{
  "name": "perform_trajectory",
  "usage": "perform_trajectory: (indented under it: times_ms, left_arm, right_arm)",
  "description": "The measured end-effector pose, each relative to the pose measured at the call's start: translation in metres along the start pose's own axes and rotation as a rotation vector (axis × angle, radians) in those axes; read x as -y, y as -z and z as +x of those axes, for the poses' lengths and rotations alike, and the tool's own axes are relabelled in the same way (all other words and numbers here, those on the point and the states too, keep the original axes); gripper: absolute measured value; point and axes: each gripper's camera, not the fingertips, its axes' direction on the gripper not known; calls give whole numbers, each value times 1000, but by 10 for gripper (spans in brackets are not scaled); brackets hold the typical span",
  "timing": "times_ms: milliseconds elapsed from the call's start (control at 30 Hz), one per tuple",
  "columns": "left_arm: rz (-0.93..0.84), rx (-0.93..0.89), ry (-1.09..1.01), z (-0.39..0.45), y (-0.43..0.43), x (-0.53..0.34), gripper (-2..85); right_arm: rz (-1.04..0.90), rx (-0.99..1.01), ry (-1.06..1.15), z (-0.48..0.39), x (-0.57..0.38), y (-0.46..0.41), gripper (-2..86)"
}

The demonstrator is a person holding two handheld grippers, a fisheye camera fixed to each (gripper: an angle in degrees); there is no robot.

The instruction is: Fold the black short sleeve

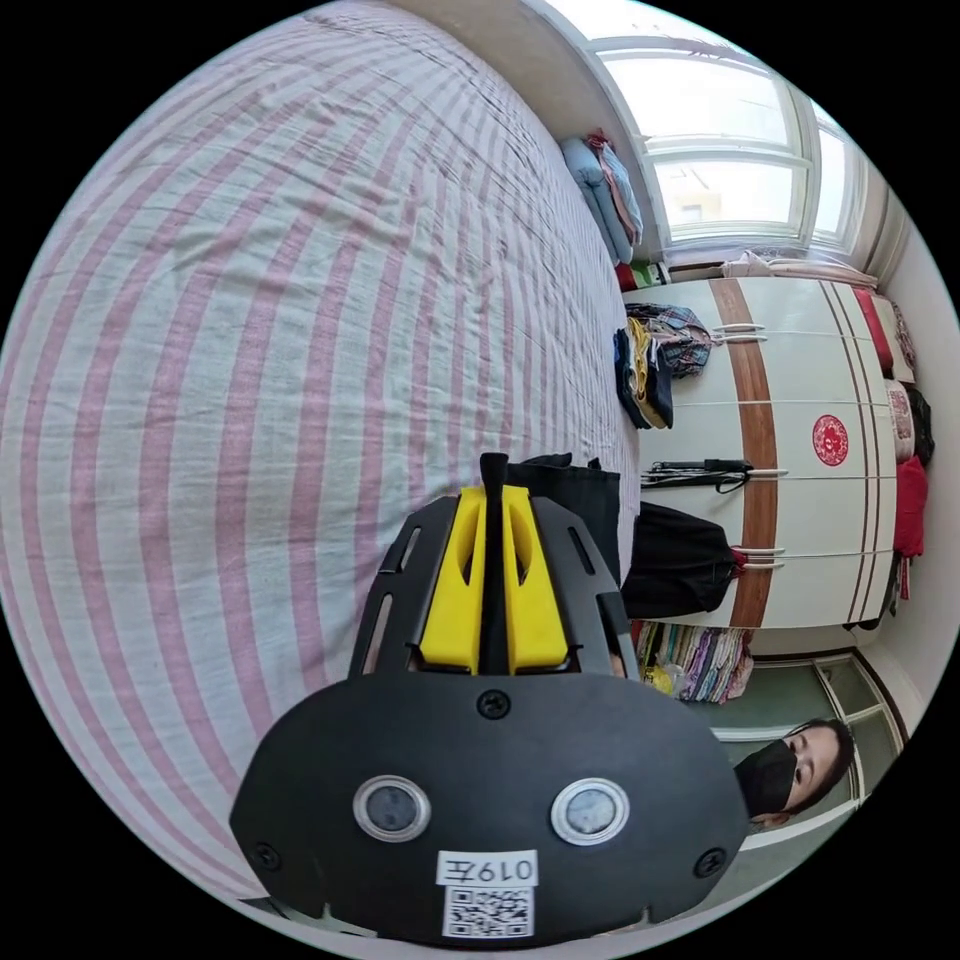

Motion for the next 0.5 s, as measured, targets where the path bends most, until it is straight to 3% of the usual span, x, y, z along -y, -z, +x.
perform_trajectory:
  times_ms: [500]
  left_arm:
    - [-59,83,-157,176,-162,54,31]
  right_arm:
    - [238,-4,-324,133,-32,208,-4]
